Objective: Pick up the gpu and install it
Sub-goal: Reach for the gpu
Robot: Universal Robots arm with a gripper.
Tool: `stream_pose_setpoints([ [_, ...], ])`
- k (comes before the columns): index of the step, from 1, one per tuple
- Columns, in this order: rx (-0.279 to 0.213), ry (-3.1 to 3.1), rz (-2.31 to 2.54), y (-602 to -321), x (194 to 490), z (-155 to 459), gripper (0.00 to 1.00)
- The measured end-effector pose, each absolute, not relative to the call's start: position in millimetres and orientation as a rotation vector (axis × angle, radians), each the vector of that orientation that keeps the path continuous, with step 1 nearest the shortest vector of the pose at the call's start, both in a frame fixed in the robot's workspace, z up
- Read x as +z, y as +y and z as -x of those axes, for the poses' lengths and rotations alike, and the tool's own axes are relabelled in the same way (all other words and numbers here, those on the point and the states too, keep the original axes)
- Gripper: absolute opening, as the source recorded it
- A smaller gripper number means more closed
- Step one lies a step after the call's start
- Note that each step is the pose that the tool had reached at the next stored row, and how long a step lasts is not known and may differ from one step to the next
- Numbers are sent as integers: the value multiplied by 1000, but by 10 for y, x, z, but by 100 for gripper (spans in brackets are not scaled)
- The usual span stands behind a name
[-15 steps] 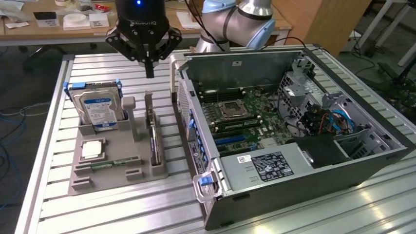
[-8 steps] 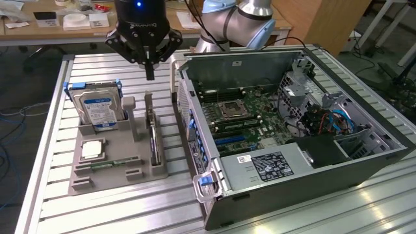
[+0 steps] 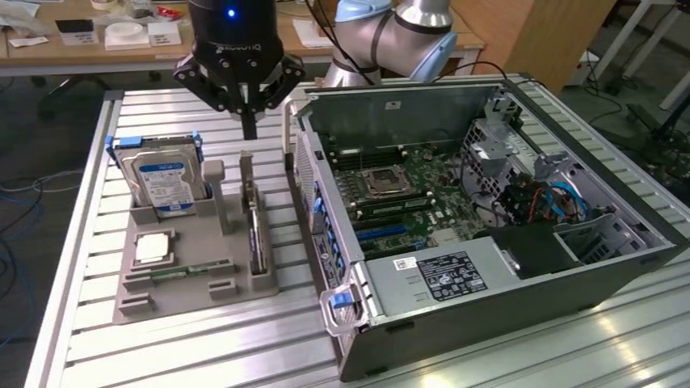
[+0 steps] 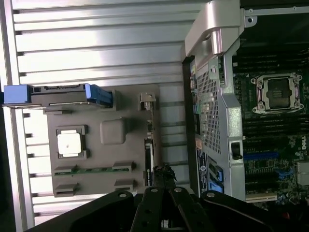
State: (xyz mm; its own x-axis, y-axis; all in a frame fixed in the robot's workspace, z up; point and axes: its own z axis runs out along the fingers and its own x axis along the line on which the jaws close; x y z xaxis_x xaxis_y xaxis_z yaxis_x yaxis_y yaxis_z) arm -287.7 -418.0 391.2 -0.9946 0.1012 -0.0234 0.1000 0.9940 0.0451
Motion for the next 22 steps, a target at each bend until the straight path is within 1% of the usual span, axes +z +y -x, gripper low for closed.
stream_pose_setpoints([
  [16, 68, 3111, -157, -4470, 3895, 2919, 11],
  [22, 68, 3111, -157, -4524, 3888, 2947, 11],
])
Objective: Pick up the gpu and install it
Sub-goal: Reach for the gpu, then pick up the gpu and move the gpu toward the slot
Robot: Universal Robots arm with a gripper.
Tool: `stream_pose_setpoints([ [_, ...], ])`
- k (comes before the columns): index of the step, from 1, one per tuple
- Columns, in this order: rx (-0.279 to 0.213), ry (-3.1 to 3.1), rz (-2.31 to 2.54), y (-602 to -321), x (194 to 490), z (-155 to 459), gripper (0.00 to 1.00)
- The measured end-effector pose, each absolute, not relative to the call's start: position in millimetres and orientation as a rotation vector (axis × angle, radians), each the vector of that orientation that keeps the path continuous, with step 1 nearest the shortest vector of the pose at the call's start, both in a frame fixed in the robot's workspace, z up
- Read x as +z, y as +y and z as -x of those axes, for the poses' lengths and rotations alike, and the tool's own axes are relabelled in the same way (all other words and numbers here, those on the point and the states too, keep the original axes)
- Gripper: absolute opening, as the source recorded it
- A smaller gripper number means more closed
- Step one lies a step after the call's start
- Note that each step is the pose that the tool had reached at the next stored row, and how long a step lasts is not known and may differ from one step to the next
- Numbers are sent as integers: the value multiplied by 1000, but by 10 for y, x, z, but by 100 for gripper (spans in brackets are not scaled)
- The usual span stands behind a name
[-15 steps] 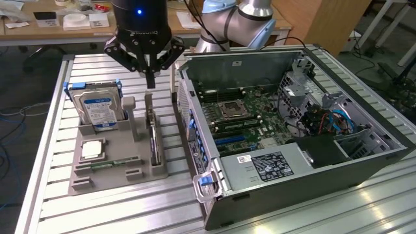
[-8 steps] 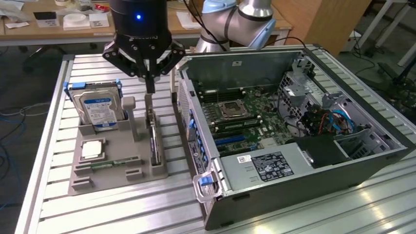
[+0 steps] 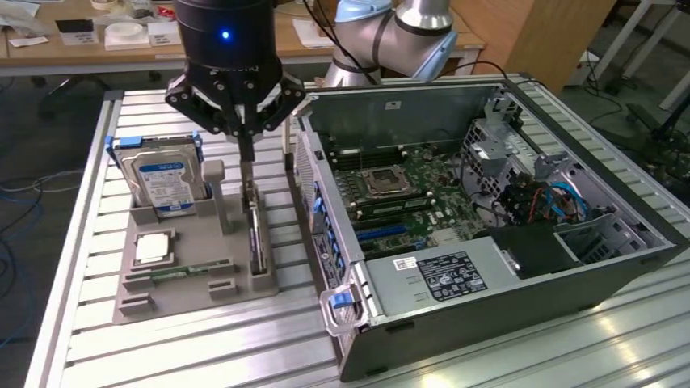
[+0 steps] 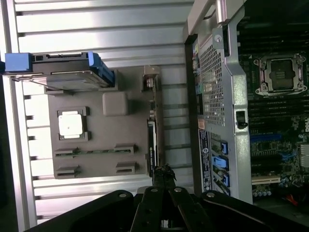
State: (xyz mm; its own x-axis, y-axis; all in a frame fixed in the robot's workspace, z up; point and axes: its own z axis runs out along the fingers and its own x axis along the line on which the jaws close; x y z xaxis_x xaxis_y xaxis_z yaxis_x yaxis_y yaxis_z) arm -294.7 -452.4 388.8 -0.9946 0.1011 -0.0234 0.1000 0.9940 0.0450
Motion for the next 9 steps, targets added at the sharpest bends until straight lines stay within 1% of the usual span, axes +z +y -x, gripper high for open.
stream_pose_setpoints([
  [9, 68, 3111, -157, -4541, 3887, 2955, 11],
])
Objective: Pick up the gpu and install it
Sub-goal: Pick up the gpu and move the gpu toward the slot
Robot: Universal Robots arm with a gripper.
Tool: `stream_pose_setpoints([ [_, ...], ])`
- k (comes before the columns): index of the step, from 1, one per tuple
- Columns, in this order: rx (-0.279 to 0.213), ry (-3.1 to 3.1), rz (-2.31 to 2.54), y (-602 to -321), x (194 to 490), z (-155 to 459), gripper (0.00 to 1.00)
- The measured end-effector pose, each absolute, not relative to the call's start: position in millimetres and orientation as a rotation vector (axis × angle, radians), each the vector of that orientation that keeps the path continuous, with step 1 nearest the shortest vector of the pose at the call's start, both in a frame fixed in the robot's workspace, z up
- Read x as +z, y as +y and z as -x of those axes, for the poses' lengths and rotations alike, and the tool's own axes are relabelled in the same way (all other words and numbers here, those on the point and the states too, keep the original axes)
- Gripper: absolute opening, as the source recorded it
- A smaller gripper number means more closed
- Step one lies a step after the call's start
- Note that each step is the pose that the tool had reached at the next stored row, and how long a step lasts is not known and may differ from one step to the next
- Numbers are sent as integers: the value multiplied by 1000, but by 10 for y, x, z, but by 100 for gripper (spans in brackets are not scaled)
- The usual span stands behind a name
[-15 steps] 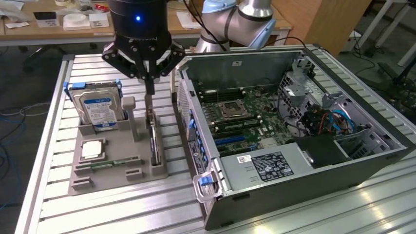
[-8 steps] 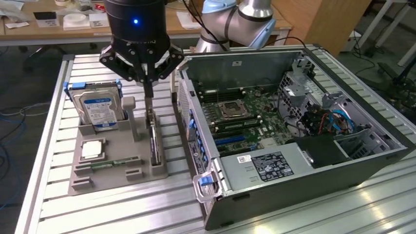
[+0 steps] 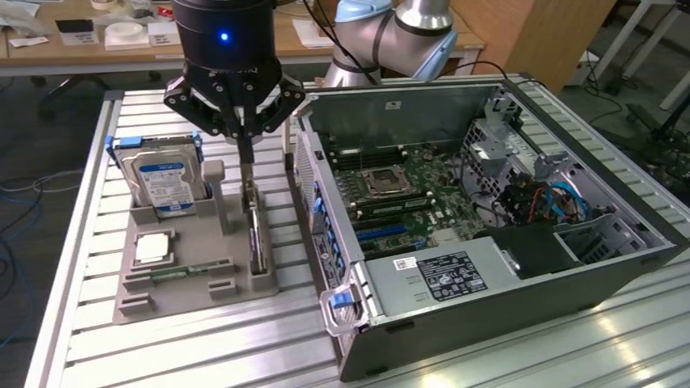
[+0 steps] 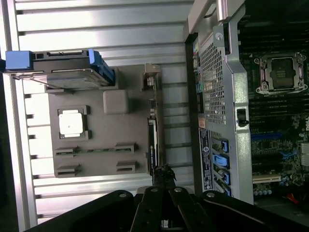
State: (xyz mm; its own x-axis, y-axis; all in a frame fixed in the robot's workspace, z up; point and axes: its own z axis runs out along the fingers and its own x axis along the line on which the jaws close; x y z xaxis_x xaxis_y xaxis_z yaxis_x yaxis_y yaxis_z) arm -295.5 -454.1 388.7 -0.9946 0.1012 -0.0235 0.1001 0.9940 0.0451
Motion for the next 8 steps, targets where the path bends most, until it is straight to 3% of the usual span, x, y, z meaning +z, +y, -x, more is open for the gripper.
stream_pose_setpoints([
  [8, 68, 3111, -157, -4541, 3887, 2955, 11],
])
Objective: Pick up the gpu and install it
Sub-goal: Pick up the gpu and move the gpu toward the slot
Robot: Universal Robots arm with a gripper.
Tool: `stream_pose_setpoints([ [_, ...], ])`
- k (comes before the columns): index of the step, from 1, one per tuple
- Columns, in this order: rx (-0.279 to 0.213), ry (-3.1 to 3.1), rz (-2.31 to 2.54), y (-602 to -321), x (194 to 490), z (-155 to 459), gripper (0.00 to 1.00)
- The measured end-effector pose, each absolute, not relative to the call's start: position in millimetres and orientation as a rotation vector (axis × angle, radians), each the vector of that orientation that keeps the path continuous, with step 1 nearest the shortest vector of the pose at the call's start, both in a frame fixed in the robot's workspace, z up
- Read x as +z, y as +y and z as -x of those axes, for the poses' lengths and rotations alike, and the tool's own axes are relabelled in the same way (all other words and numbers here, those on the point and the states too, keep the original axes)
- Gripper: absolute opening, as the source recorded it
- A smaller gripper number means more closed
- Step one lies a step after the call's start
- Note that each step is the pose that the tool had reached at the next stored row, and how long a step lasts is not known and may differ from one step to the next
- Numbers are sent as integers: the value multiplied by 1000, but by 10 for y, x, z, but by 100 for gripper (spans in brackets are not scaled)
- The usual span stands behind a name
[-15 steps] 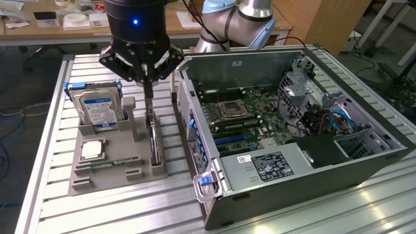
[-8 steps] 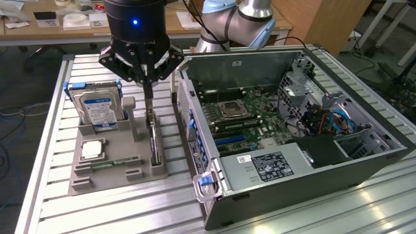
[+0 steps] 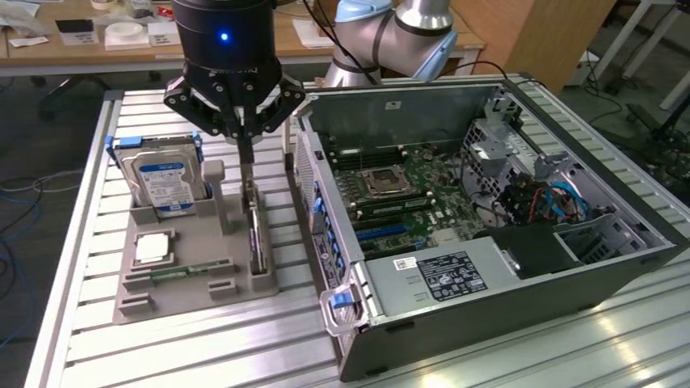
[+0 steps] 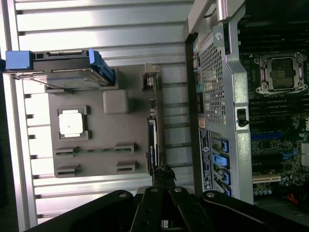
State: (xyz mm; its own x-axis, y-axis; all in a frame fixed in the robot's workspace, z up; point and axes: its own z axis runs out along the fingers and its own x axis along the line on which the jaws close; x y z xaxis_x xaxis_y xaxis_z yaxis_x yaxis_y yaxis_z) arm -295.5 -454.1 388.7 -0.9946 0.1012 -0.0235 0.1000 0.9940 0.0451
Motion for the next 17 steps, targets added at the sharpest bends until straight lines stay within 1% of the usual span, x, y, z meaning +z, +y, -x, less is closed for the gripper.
stream_pose_setpoints([
  [1, 68, 3111, -157, -4541, 3887, 2955, 11],
  [4, 68, 3111, -157, -4541, 3886, 2955, 29],
  [6, 68, 3111, -157, -4541, 3886, 2955, 29],
  [8, 68, 3111, -157, -4541, 3887, 2955, 41],
  [9, 68, 3111, -157, -4541, 3886, 2955, 41],
  [10, 68, 3111, -157, -4541, 3887, 2955, 47],
  [17, 68, 3111, -157, -4541, 3886, 2955, 47],
])
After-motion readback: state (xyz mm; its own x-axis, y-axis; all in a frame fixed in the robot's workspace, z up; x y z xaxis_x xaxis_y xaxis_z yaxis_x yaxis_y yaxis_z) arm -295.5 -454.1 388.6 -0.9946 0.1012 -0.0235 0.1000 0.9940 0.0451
